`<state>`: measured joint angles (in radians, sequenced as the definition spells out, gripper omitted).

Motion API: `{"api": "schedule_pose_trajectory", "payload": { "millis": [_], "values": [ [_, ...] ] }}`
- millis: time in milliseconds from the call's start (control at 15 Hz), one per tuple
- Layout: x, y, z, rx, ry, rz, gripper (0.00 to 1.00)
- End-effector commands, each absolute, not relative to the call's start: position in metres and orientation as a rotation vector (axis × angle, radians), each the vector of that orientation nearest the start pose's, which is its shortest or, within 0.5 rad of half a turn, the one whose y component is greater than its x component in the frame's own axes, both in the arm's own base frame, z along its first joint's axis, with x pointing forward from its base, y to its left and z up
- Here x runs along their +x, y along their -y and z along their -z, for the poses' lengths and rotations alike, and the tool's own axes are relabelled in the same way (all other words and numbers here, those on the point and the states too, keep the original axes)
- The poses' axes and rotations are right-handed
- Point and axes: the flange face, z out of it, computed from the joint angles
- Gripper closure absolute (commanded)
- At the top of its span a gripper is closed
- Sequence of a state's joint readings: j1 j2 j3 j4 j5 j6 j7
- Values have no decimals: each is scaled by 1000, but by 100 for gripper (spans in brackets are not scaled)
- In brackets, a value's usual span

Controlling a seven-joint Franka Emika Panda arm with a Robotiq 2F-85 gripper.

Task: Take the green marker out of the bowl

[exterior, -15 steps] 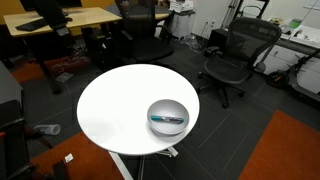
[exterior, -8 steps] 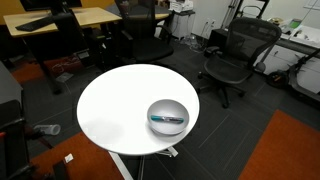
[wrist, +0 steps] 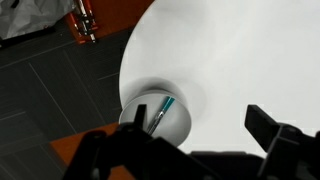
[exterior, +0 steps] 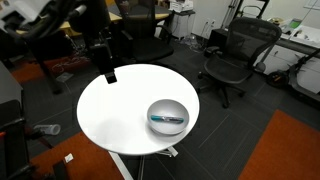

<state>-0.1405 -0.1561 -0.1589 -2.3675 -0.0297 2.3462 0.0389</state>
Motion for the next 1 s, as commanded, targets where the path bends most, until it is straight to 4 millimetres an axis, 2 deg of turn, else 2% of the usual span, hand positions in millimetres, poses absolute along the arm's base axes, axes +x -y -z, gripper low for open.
{"api": "schedule_pose_trajectory", "payload": {
  "millis": [0,267,333,467,933],
  "values": [
    [490,153,-393,-3088,-624,212,0],
    [504,159,-383,-3065,-741,185,0],
    [518,165,-367,-3060,-767,181,0],
    [530,170,-355,-3053,-799,175,0],
    [579,194,-288,-3033,-935,197,0]
  ]
}}
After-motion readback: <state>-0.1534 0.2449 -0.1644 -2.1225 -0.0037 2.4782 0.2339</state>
